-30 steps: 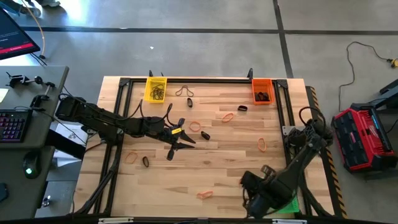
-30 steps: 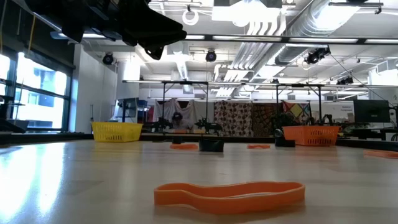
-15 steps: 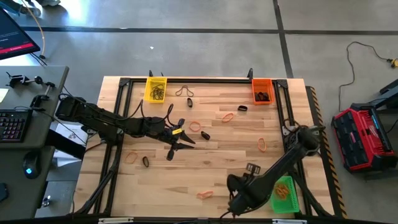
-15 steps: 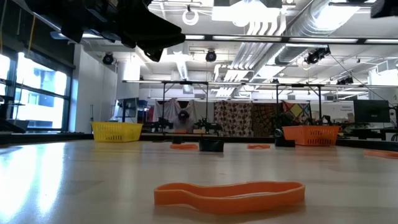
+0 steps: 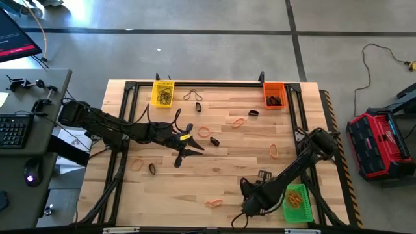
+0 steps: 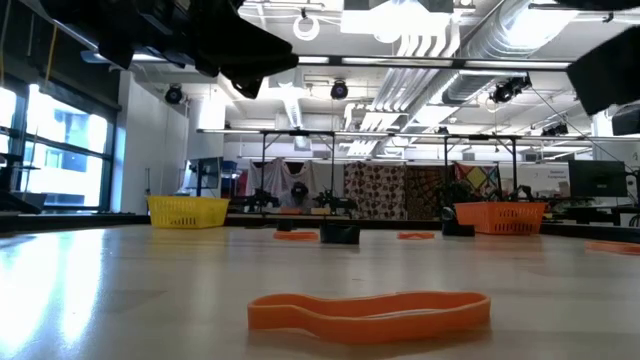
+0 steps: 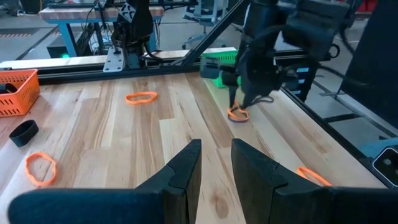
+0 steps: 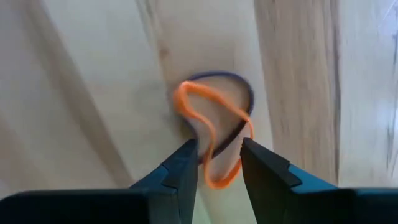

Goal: Sort rubber bands into baskets
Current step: Put the orange rubber band into the green bin

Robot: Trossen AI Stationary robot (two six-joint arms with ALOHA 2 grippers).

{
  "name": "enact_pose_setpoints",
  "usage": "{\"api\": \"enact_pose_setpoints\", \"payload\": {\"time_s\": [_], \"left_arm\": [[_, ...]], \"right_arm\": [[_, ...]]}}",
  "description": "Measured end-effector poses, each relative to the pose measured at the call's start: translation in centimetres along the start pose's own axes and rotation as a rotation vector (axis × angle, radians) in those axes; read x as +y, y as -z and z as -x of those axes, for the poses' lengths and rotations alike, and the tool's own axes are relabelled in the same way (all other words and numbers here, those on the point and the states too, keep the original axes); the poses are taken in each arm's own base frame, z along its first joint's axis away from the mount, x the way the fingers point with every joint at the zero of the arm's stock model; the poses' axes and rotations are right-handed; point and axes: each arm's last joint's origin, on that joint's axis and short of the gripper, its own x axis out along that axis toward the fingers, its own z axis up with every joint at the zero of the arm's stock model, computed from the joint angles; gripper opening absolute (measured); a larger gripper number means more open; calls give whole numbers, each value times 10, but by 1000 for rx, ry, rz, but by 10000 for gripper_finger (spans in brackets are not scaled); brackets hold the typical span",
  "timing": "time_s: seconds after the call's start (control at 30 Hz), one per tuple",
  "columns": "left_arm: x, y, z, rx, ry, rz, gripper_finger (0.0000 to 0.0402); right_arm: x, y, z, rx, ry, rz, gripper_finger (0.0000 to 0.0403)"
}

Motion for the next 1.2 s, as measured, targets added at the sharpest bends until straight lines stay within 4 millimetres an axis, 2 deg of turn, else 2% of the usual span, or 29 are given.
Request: {"api": "enact_pose_setpoints", "payload": {"time_s": [0.13, 0.43, 0.57, 0.77, 0.87, 1.2], "left_arm": [[0, 0, 0, -2, -9, 0, 80], [0, 0, 0, -1, -13, 1, 80], [0, 0, 0, -1, -14, 1, 80], [0, 0, 0, -1, -13, 1, 80], [0, 0, 0, -1, -14, 1, 80], [0, 0, 0, -1, -14, 17, 80]], "right_arm": [[-3, 2, -7, -8, 21, 10, 112], [-2, 1, -9, -29, 4, 36, 109], [-2, 1, -9, -21, -10, 34, 82], [-1, 1, -9, -2, -23, 34, 12], [-2, 1, -8, -4, -25, 33, 8], [-11, 6, 26, -115, -77, -21, 1]]}}
